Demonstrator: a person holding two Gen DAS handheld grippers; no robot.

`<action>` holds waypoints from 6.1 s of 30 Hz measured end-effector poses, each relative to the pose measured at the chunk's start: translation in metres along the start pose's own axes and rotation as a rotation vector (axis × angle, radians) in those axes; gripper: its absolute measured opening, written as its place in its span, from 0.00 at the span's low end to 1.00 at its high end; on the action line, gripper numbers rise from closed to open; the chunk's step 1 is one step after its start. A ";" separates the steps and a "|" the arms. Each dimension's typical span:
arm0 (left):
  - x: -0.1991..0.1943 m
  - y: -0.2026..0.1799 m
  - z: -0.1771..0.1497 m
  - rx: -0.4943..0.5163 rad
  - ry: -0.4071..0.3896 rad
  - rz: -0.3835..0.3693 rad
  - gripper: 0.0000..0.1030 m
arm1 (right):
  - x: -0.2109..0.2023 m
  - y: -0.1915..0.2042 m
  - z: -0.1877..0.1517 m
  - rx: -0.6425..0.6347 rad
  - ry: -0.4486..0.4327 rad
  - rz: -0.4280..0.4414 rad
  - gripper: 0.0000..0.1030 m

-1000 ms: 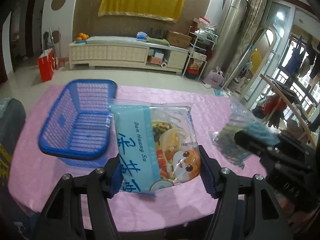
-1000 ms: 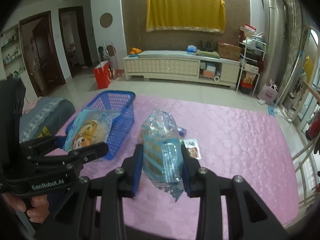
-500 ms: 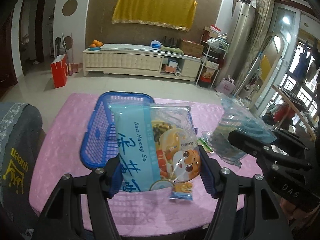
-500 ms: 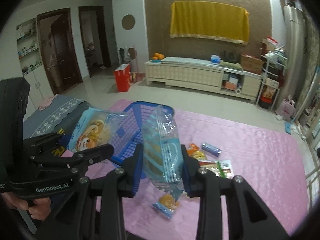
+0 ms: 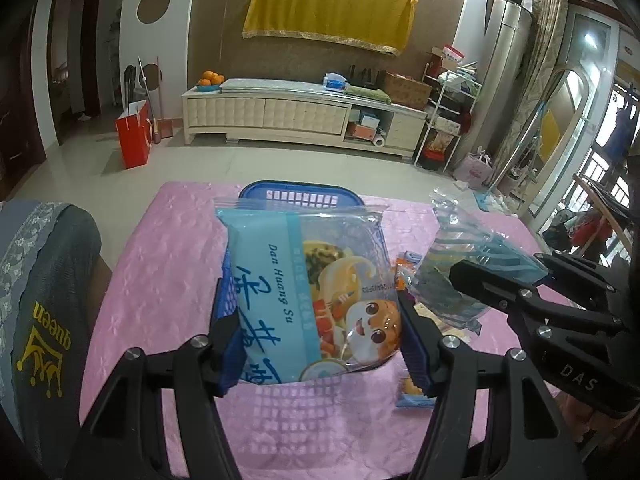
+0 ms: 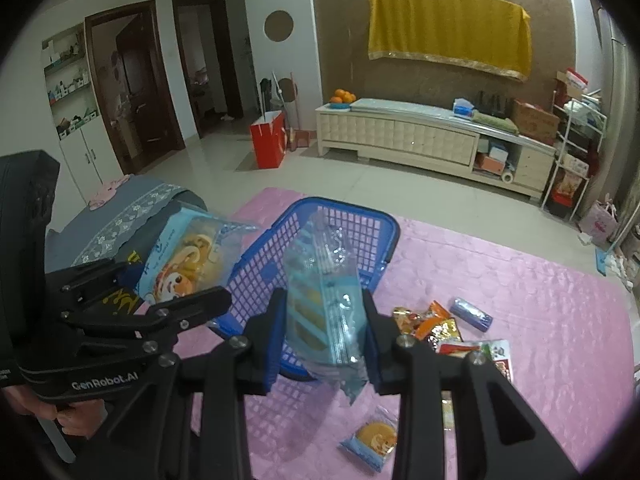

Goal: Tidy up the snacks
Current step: 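Carry both bags over the blue basket with both tools, then open both tools to drop the bags into the blue basket, then move both tools back toward the snack pile, then grasp the cracker pack with white band using the right tool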

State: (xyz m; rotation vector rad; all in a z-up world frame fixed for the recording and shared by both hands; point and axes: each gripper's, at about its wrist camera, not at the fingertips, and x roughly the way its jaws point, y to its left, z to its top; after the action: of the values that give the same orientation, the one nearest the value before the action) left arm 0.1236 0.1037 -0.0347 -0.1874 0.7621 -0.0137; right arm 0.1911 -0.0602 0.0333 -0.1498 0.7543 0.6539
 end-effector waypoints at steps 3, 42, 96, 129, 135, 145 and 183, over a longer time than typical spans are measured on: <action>0.013 0.009 0.005 0.000 0.020 -0.001 0.61 | 0.013 -0.003 0.001 0.016 0.022 0.022 0.38; 0.062 0.035 -0.004 -0.016 0.116 0.008 0.68 | 0.068 0.002 -0.007 0.041 0.134 0.076 0.38; -0.042 -0.100 -0.041 0.161 -0.026 -0.062 0.68 | -0.088 -0.053 -0.065 0.165 -0.014 -0.100 0.68; 0.080 -0.144 -0.104 0.149 0.215 0.009 0.78 | 0.014 -0.151 -0.134 0.218 0.294 -0.102 0.88; 0.109 -0.127 -0.114 0.052 0.266 0.035 0.78 | 0.060 -0.158 -0.139 0.176 0.399 -0.064 0.88; 0.140 -0.120 -0.117 0.054 0.295 0.066 0.78 | 0.121 -0.168 -0.144 0.176 0.504 -0.030 0.88; 0.152 -0.139 -0.101 0.181 0.301 0.079 0.78 | 0.093 -0.168 -0.176 0.088 0.478 -0.045 0.80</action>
State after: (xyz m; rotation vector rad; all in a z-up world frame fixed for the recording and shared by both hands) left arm 0.1718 -0.0617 -0.1858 0.0185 1.0629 -0.0363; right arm 0.2387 -0.2090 -0.1747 -0.2463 1.2341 0.5456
